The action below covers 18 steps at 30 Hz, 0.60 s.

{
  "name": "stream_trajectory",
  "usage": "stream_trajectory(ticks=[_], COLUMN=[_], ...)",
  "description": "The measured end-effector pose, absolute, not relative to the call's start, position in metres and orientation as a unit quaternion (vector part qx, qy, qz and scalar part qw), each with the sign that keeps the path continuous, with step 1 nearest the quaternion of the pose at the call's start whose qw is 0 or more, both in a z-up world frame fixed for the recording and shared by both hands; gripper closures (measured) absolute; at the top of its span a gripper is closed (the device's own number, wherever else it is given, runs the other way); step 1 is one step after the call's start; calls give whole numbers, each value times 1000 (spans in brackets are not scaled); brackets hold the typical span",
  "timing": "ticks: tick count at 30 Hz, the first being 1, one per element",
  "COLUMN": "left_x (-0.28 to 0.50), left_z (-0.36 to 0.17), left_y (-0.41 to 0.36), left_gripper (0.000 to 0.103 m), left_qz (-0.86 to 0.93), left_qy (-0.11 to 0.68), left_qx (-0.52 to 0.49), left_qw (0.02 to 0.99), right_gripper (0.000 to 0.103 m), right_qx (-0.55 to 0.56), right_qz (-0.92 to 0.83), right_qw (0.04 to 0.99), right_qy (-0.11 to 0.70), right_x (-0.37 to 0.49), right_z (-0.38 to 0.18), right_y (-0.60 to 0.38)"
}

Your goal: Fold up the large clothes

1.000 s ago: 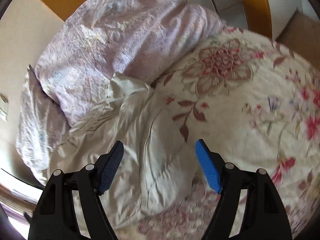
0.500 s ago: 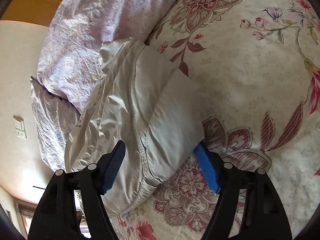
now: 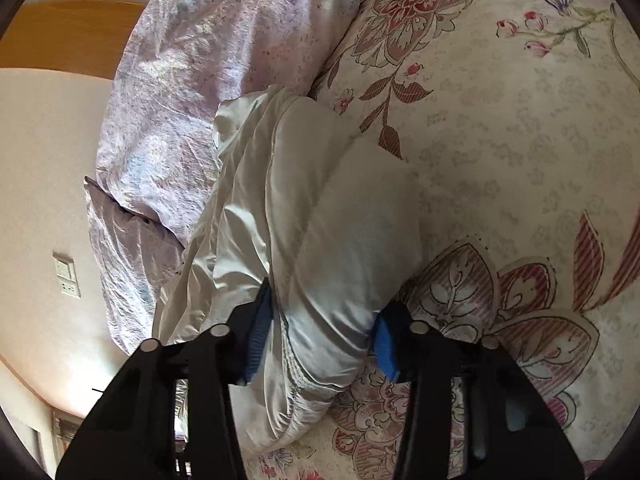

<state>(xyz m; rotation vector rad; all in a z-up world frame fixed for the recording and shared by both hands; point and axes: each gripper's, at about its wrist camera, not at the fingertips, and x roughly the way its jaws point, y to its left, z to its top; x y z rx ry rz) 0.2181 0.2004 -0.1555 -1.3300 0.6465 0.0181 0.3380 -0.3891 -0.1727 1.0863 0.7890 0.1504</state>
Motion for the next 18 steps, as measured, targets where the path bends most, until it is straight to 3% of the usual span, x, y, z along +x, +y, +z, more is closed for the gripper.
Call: stream_trajectory(ticks=[2,5,18], left_x=[220,221,148], left_z=[-147,-133,-113], left_y=[200,199,230], left_gripper=[80,85,86], left_qz=[0,-10,-18], left_qy=[297,288,266], left_qx=[-587,-571,-557], left_qw=[753,769,787], right_gripper=[74,80,82], right_qx=[494,495,445], right_qz=[73,81,161], right_qw=[786,789,805], right_qy=[365,354,358], right_x=[337,332,280], right_z=[-166,-155,-124], right_y=[-388,-387,-360])
